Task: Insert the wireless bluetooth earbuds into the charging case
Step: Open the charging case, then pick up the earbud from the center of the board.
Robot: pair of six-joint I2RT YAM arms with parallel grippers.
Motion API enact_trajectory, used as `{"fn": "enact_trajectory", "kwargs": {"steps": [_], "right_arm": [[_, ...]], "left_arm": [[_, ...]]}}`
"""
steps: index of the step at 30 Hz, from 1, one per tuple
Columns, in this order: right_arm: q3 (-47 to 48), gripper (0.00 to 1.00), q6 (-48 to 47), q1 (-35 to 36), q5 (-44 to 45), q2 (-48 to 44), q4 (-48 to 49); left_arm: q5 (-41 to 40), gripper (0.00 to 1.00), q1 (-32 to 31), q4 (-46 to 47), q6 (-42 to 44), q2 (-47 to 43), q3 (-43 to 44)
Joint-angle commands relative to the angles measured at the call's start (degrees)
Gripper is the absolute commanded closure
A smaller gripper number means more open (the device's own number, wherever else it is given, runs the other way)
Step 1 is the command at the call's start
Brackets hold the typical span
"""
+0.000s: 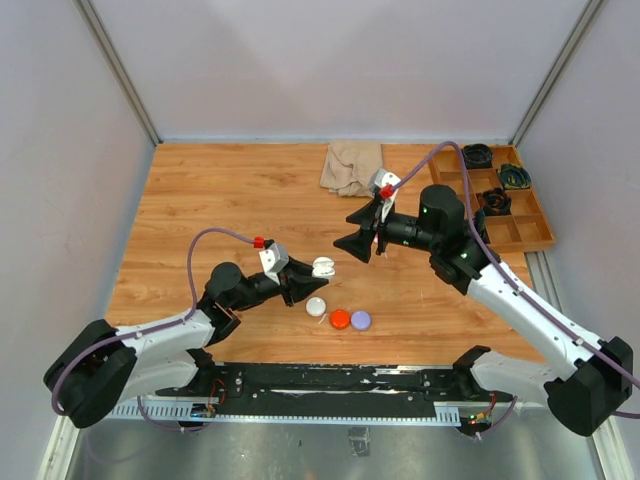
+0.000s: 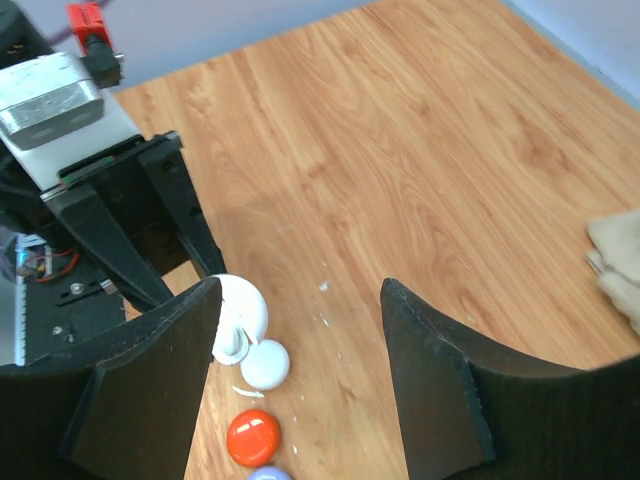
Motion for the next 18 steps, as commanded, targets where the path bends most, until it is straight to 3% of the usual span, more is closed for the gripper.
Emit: {"fn": "enact_trajectory", "kwargs": {"steps": [1, 9, 18], "right_arm": [[5.01, 0.34, -3.45, -1.5, 10.18, 3.56, -15.41], [13.38, 0.34, -4.32, -5.31, 23.19, 13.94, -33.21], [26.03, 0.35, -6.01, -8.09, 29.56, 29.7, -46.43]], "left_arm": [[-3.28, 1.0, 2.47, 7.33, -1.11, 3.07, -2.28], [-5.77, 1.0, 5.86, 6.7, -1.18, 2.64, -4.35], [-6.86, 1.0, 6.85, 7.59, 0.69, 2.95, -6.23]]}}
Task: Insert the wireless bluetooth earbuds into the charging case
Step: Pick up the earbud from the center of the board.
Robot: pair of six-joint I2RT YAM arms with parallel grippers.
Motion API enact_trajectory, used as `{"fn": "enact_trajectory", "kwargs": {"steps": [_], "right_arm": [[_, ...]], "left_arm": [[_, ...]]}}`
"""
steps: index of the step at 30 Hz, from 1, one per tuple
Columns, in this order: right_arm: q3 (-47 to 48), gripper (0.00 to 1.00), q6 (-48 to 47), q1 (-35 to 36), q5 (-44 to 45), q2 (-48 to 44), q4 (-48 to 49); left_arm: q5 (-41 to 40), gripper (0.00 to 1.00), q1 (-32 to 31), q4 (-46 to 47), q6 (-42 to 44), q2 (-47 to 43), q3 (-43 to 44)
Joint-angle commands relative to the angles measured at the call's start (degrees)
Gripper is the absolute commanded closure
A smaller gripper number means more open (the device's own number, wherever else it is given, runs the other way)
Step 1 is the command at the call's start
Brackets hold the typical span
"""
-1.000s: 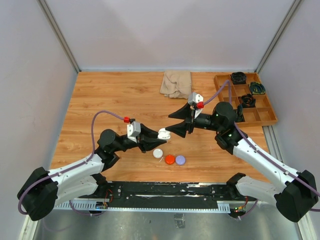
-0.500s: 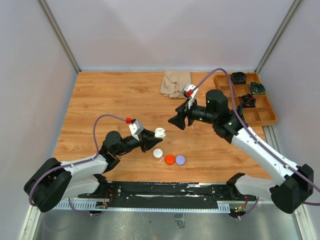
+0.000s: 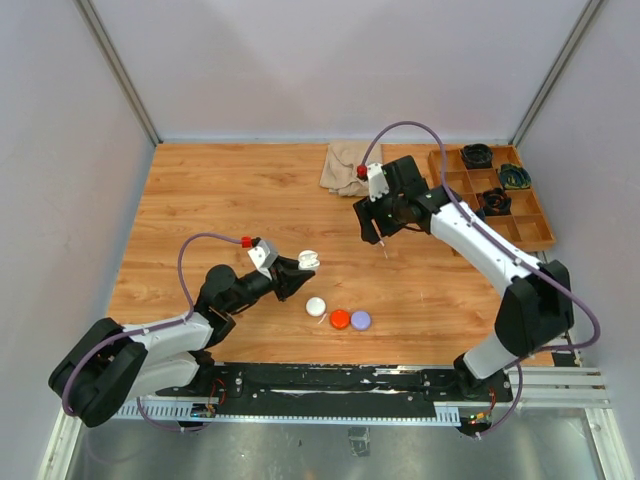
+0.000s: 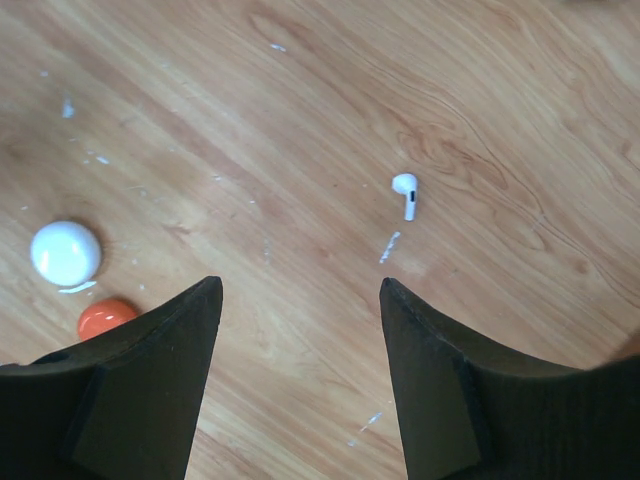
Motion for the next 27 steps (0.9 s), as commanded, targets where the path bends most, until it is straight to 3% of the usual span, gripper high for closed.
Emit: {"fn": "enact_trajectory", "kwargs": {"steps": [1, 8, 15, 27], "right_arm": [[7.05, 0.35, -2.06, -1.77, 5.35, 6.88, -9.76], [15.86, 0.39, -3.2, -2.92, 7.16, 19.81, -15.29], [22.85, 0.49, -3.59, -3.67, 11.11, 29.5, -17.6], [27.74, 0.62, -3.73, -4.67, 13.03, 38.58, -19.03]], "left_arm": [[-1.25, 1.0, 0.48, 2.65, 2.09, -0.54, -0.69], [-1.8, 1.0, 0.48, 1.33, 3.18, -0.85, -0.95], [-1.59, 1.0, 0.48, 1.4, 3.96, 0.83, -0.8], [-1.21, 1.0, 0.48, 0.62, 4.57, 1.23, -0.47]]}}
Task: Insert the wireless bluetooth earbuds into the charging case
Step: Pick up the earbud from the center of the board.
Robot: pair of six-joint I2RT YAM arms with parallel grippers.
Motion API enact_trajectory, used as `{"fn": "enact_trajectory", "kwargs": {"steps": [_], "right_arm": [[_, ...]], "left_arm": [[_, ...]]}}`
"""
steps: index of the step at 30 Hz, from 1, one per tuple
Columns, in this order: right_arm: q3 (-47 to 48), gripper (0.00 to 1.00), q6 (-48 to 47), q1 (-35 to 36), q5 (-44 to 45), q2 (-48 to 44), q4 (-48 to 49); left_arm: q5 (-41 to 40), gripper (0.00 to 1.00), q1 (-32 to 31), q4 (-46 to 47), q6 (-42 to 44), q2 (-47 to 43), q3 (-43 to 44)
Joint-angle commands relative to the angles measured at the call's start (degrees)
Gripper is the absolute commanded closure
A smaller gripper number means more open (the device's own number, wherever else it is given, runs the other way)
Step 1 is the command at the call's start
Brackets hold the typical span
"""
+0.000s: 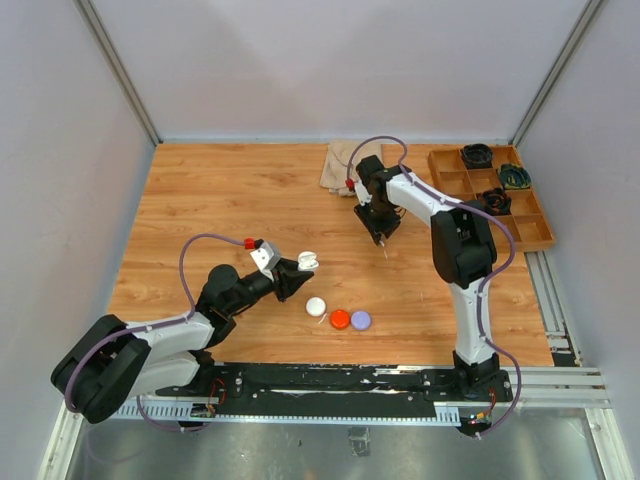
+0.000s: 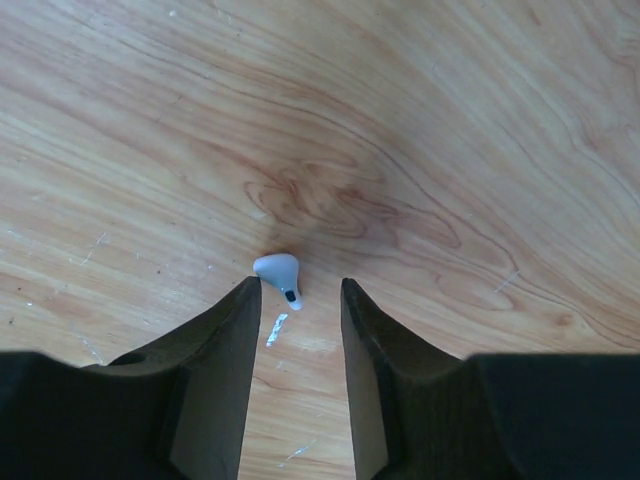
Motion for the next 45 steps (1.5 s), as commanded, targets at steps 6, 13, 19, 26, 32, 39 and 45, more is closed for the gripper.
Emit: {"fn": "enact_trajectory", "kwargs": {"steps": [6, 13, 19, 26, 32, 39, 45], "right_arm": [[3.06, 0.64, -0.26, -1.04, -0.86, 3.46, -2.27], [2.13, 0.68, 0.92, -1.08, -0.98, 3.81, -2.7], [1.53, 0.78, 1.15, -1.0, -1.35, 3.64, -2.7], [-0.92, 0.86, 1.15, -0.42, -2.29, -0.72, -0.12], [-6.79, 0.88, 1.04, 1.46, -3.42, -8.71, 4.81], [-13.62, 0.91, 0.54, 4.8, -1.74, -21.33, 11.23], [-19.8, 0.91, -0.21, 9.87, -0.26, -31.92, 18.15]], "left_arm": [[0.28, 1.0, 0.42, 0.56, 1.4, -0.06, 0.06], [0.64, 1.0, 0.42, 0.44, 1.23, 0.03, 0.22], [0.96, 1.0, 0.42, 0.69, 1.14, 0.31, 0.28], [1.33, 1.0, 0.42, 3.97, 0.46, 1.39, -0.46], [1.42, 1.0, 0.42, 7.12, 0.79, 1.88, -1.17], [1.47, 1.0, 0.42, 9.69, 2.3, 1.69, -1.05], [1.59, 1.0, 0.42, 10.65, 5.25, 0.61, -1.07]]}}
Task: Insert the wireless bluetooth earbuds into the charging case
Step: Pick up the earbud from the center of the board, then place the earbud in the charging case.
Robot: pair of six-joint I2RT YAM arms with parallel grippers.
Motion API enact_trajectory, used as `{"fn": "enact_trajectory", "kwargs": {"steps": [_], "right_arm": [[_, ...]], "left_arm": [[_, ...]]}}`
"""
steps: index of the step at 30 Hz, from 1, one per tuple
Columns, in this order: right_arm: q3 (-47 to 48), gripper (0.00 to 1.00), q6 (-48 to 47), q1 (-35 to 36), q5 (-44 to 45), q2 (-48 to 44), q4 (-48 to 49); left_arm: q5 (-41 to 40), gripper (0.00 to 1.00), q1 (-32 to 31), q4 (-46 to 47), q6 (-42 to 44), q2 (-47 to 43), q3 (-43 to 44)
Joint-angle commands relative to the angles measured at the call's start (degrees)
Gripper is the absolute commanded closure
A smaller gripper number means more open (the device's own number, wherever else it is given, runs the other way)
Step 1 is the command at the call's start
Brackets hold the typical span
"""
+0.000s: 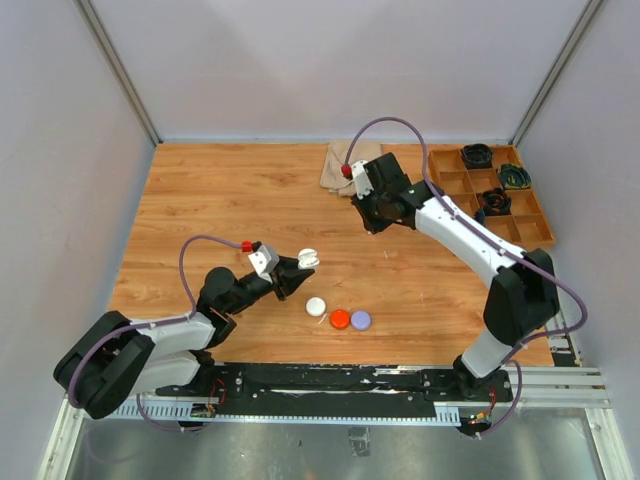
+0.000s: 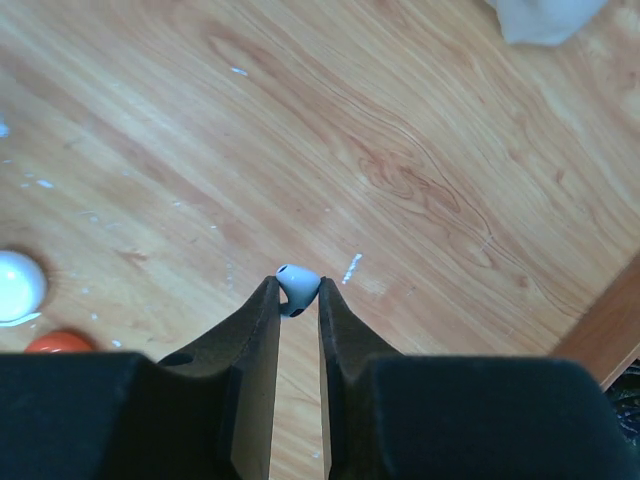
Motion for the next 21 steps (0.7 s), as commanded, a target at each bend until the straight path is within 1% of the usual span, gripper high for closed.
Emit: {"fn": "enact_trajectory", "kwargs": {"steps": [1, 11, 16, 21], "right_arm": [[-4.44, 0.91, -1.0, 4.89, 1.73, -6.8, 6.91], [-13.78, 0.94, -5.3, 14.26, 1.77, -22.85, 19.44], [-17.84, 0.95, -8.63, 19.51, 0.93, -28.49, 24.27], [-21.97, 0.96, -10.79, 24.61, -0.42, -31.98, 30.81]], "left_arm": [[0.51, 1.0, 0.42, 4.1, 3.97, -1.31, -0.42], [3.54, 1.0, 0.42, 5.57, 8.41, -3.45, 0.24], [5.44, 1.0, 0.42, 6.62, 9.54, -3.85, 0.42], [6.9, 1.0, 0.42, 7.11, 9.1, -4.0, 1.59]]}}
